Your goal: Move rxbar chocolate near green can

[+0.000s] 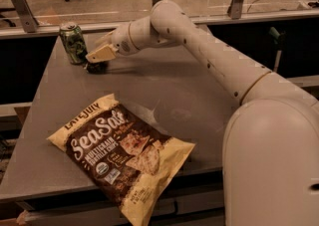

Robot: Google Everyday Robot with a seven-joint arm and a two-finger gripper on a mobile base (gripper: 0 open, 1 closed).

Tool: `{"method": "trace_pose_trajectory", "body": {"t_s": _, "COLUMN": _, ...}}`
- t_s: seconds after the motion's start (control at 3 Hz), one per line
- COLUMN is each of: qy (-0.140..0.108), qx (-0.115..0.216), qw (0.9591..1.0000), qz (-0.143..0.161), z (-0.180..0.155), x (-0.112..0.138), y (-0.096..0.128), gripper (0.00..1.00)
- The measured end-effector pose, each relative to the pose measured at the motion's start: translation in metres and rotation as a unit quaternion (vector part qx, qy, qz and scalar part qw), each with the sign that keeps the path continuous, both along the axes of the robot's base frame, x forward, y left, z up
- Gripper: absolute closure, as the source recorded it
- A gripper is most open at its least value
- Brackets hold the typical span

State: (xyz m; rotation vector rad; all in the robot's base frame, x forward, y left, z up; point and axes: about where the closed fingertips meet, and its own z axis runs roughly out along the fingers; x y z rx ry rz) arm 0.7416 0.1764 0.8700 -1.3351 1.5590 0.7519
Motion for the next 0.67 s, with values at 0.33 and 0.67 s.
{"method": "trace_pose_trajectory", "body": {"t_s": 0.33, "qy": -0.005, "qx": 0.004, "qw": 1.0, "qz": 0.0, "z": 0.003, "x": 0.0, "y": 0.001, "gripper": 0.0}}
{"method": "trace_pose_trajectory", "body": {"t_s": 0.67, "qy": -0.021, "qx": 0.011, "qw": 0.9996, "qz": -0.014, "z": 0.014, "x": 0.011, "y": -0.009, "gripper": 0.0}}
